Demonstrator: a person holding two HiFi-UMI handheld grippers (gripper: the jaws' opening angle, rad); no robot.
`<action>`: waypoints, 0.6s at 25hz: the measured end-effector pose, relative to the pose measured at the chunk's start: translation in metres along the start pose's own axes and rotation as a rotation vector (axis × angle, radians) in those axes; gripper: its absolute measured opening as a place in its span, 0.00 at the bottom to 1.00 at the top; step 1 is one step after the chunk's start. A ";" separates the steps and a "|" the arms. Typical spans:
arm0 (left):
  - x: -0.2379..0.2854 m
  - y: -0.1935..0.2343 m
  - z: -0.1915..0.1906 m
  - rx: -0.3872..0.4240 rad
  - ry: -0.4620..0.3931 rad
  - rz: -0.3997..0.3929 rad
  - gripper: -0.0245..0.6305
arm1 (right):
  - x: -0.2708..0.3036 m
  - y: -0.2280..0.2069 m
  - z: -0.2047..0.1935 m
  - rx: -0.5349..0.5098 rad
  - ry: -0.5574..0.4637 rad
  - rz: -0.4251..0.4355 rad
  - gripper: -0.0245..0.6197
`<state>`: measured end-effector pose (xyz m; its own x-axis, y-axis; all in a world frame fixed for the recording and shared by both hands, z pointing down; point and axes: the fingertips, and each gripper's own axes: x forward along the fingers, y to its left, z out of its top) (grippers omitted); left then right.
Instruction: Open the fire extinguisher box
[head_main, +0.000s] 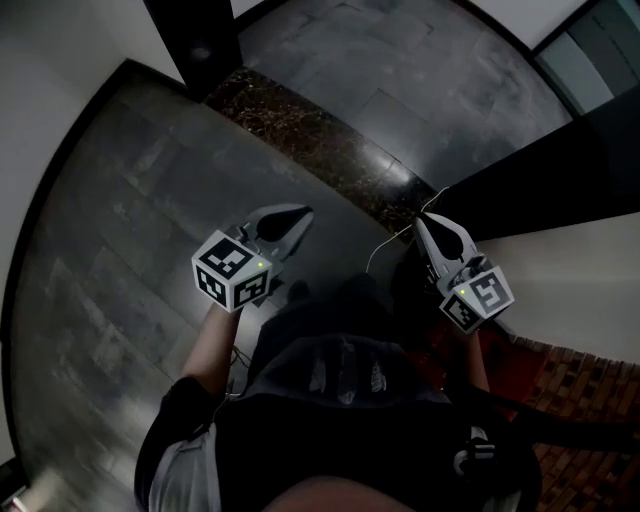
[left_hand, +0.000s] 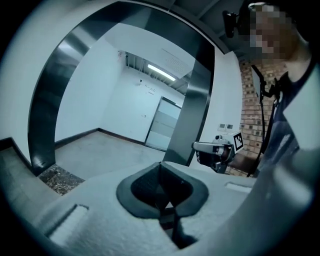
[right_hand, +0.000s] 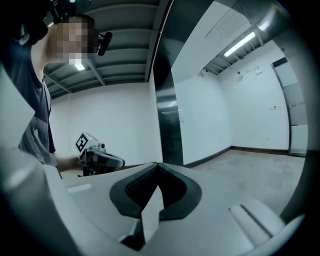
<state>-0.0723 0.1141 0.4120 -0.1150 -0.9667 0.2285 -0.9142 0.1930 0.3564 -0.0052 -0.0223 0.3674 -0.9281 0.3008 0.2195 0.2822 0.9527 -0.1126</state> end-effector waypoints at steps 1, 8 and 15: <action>-0.003 0.007 0.005 -0.005 -0.013 0.007 0.04 | 0.011 0.002 0.000 -0.005 0.015 0.021 0.04; 0.005 0.054 0.036 -0.034 -0.066 0.053 0.04 | 0.082 0.006 0.001 0.038 0.068 0.231 0.04; 0.085 0.094 0.066 -0.019 -0.004 0.043 0.04 | 0.121 -0.036 0.057 0.183 -0.129 0.489 0.04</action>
<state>-0.1935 0.0393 0.4049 -0.1560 -0.9582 0.2400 -0.9007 0.2378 0.3636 -0.1412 -0.0230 0.3428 -0.7246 0.6889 -0.0204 0.6527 0.6764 -0.3414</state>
